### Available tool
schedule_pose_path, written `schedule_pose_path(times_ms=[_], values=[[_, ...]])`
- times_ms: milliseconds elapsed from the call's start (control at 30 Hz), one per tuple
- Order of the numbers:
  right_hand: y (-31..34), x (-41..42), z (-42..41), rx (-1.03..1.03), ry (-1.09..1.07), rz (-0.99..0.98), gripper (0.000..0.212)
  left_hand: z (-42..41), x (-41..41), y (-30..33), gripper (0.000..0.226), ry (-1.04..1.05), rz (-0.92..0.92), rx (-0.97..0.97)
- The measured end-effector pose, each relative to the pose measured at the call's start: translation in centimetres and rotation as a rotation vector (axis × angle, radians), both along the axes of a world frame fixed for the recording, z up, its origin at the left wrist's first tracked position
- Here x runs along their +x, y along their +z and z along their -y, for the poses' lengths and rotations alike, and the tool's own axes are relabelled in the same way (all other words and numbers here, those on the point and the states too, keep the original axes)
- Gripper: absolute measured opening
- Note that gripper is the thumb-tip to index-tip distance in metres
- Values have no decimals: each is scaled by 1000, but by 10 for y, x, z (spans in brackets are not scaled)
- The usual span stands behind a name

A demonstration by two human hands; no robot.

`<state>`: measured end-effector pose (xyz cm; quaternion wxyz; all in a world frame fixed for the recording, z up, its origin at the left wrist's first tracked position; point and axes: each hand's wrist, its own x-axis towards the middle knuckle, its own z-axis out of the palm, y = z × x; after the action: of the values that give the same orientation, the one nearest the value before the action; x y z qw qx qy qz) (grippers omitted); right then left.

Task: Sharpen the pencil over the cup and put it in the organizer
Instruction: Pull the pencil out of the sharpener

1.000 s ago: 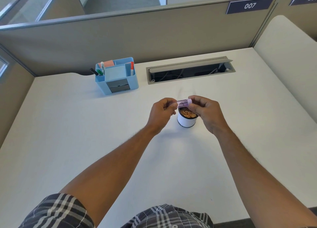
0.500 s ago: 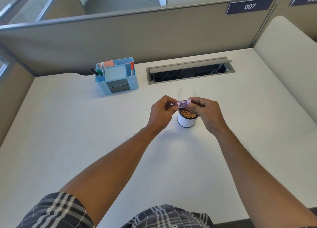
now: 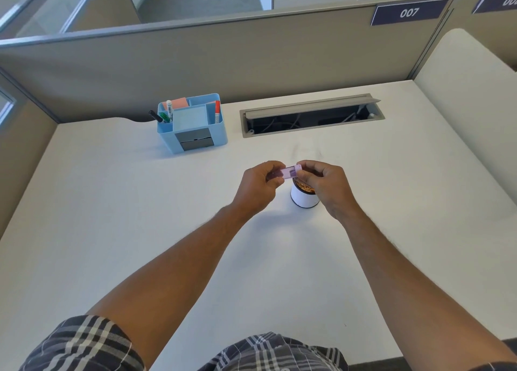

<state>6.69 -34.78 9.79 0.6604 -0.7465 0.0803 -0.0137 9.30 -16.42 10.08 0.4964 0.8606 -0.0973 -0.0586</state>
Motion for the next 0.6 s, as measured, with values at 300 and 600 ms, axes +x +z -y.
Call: schedule_pose_path(times_ms=[300,600], values=[[-9,1,-60,47,36,-44,19,-58,-5,-13,31,1,177,246],[-34,1,-136,-146,100,-104,29,-128,-2,-24,24,100,247,343]])
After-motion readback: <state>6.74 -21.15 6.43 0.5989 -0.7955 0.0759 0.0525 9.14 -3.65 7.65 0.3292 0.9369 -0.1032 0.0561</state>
